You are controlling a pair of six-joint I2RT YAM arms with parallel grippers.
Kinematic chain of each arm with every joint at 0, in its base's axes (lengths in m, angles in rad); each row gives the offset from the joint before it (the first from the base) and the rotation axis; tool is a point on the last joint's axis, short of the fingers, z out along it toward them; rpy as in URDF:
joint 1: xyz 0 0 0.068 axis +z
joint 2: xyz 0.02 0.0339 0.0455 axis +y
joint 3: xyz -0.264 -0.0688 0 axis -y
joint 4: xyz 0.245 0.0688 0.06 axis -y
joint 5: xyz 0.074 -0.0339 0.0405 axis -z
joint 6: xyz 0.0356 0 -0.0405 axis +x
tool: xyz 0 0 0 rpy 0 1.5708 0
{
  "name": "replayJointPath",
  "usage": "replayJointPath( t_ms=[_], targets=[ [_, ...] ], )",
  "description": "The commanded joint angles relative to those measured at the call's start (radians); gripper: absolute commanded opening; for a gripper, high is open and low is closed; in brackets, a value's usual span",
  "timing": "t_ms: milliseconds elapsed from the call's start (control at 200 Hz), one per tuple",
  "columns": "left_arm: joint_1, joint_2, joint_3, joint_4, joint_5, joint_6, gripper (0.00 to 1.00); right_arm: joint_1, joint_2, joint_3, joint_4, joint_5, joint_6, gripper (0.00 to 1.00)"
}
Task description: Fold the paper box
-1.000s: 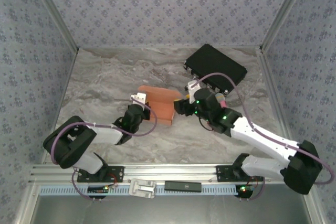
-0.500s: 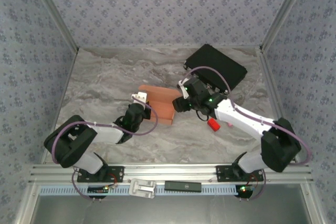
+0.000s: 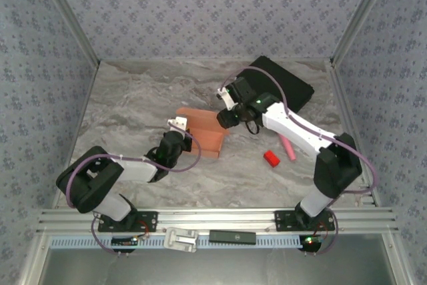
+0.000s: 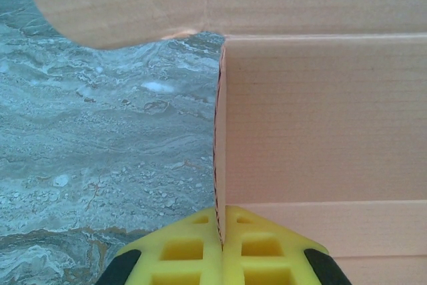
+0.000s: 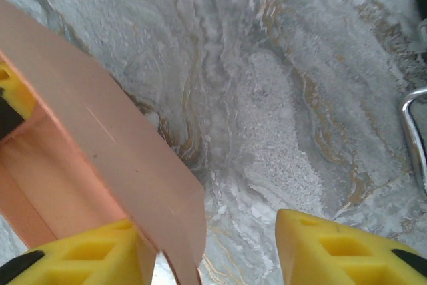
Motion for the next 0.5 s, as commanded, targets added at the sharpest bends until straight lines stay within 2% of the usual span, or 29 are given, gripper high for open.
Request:
replayJointPath(
  t_ms=[0,145,495],
  targets=[
    [-0.004,0.014,0.017,-0.051,-0.01,0.013,0.0,0.007,0.056,0.057,-0.122,0.035,-0.03,0.46],
    [-0.004,0.015,0.018,-0.053,-0.008,0.01,0.0,0.032,0.084,0.085,-0.141,0.055,-0.02,0.4],
    [-0.004,0.009,0.025,-0.065,-0.011,0.008,0.0,0.073,0.131,0.107,-0.146,0.162,0.062,0.16]
  ],
)
